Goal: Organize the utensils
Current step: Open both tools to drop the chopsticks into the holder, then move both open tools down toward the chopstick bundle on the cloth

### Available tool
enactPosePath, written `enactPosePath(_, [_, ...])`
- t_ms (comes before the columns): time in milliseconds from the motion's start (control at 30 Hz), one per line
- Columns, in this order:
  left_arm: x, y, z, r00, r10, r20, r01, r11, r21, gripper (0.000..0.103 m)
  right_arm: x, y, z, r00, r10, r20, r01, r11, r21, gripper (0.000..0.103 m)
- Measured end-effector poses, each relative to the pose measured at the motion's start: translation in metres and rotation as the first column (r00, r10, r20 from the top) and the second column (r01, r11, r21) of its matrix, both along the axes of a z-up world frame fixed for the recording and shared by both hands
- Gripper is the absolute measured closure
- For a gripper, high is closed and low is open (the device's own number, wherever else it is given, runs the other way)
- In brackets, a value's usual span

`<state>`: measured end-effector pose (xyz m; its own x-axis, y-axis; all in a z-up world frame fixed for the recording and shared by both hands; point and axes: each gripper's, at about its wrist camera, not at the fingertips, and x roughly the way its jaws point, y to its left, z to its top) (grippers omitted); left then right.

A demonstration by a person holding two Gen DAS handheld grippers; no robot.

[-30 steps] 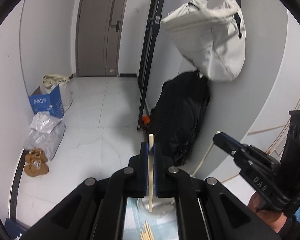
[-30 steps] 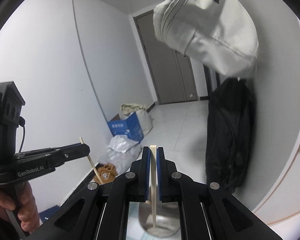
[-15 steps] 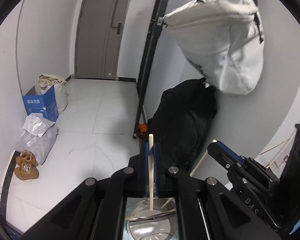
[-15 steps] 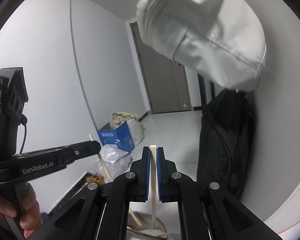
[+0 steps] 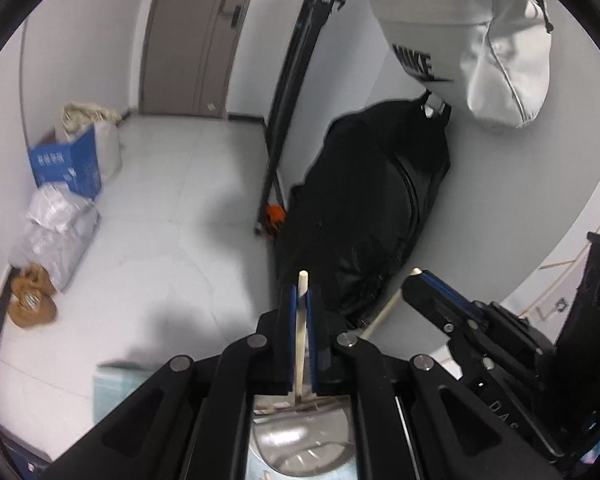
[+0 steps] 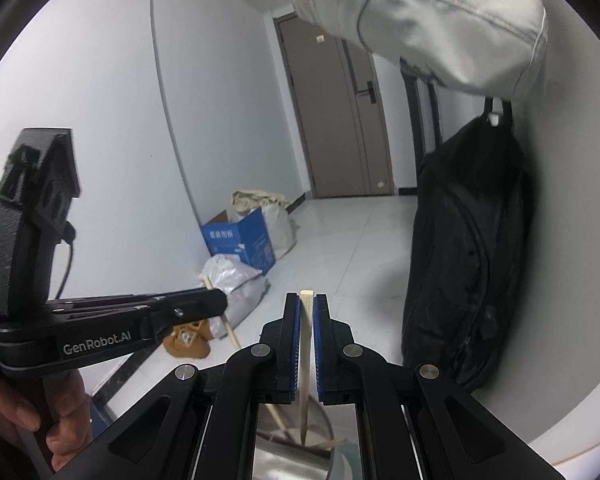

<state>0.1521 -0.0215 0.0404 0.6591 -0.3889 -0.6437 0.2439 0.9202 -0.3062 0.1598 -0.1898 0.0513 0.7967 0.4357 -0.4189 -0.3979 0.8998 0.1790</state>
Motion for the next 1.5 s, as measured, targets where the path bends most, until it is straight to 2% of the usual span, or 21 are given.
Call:
enactPosePath(133, [0.002, -0.002, -0.005, 0.999, -0.028, -0.021, 0.028, 1.0, -0.009, 0.102, -0.002, 0.002, -0.009, 0.999, 0.015, -0.038, -0.015, 1.0, -0.001, 0.098])
enactPosePath(300, [0.003, -0.004, -0.007, 0.988, -0.126, -0.087, 0.121, 0.991, -0.066, 0.1, -0.005, 0.0, -0.024, 0.994, 0.036, -0.101, -0.035, 0.999, 0.016, 0.094])
enactPosePath(367, [0.002, -0.002, -0.004, 0.989, -0.121, -0.09, 0.117, 0.992, -0.055, 0.098, -0.006, -0.004, -0.025, 0.991, 0.048, -0.121, -0.044, 0.998, 0.032, 0.093])
enactPosePath(433, [0.001, 0.004, 0.001, 0.988, -0.124, -0.096, 0.117, 0.99, -0.084, 0.085, -0.009, -0.006, -0.025, 0.992, 0.039, -0.123, -0.034, 0.999, 0.037, 0.087])
enactPosePath(500, [-0.003, 0.009, 0.007, 0.988, -0.126, -0.088, 0.116, 0.988, -0.106, 0.052, -0.014, -0.011, -0.022, 0.992, 0.036, -0.122, -0.03, 0.998, 0.055, 0.079])
enactPosePath(533, [-0.007, 0.012, 0.01, 0.991, -0.112, -0.074, 0.104, 0.989, -0.104, 0.047, -0.017, -0.015, -0.02, 0.993, 0.028, -0.119, -0.02, 0.998, 0.062, 0.072])
enactPosePath(633, [-0.016, 0.019, 0.016, 0.996, -0.064, -0.056, 0.059, 0.995, -0.084, 0.046, -0.028, -0.024, -0.012, 0.994, 0.008, -0.107, 0.001, 0.996, 0.085, 0.068])
enactPosePath(733, [-0.025, 0.025, 0.02, 0.998, -0.019, -0.058, 0.015, 0.997, -0.075, 0.046, -0.037, -0.03, -0.005, 0.994, -0.01, -0.105, 0.021, 0.995, 0.102, 0.059])
enactPosePath(867, [-0.047, 0.026, 0.027, 0.999, 0.03, -0.025, -0.031, 0.999, -0.019, 0.046, -0.054, -0.032, 0.004, 0.995, -0.034, -0.097, 0.045, 0.993, 0.114, 0.046])
enactPosePath(1000, [-0.065, 0.026, 0.034, 0.996, 0.084, 0.006, -0.084, 0.996, 0.022, 0.045, -0.071, -0.028, 0.012, 0.996, -0.017, -0.089, 0.028, 0.992, 0.124, 0.042])
enactPosePath(1167, [-0.087, 0.022, 0.04, 0.994, 0.096, 0.045, -0.099, 0.993, 0.071, 0.045, -0.098, -0.02, 0.021, 0.998, 0.008, -0.055, -0.001, 0.992, 0.125, 0.028])
enactPosePath(1300, [-0.113, 0.013, 0.047, 0.99, 0.091, 0.109, -0.105, 0.987, 0.126, 0.043, -0.12, -0.013, 0.029, 0.999, 0.032, -0.039, -0.027, 0.992, 0.121, 0.027])
enactPosePath(1367, [-0.123, 0.013, 0.049, 0.987, 0.097, 0.128, -0.113, 0.985, 0.128, 0.039, -0.131, -0.011, 0.029, 0.999, 0.034, -0.028, -0.031, 0.992, 0.119, 0.023])
enactPosePath(1500, [-0.14, 0.015, 0.051, 0.976, 0.133, 0.17, -0.155, 0.98, 0.124, 0.035, -0.149, -0.006, 0.025, 0.999, 0.043, -0.013, -0.042, 0.993, 0.111, 0.022])
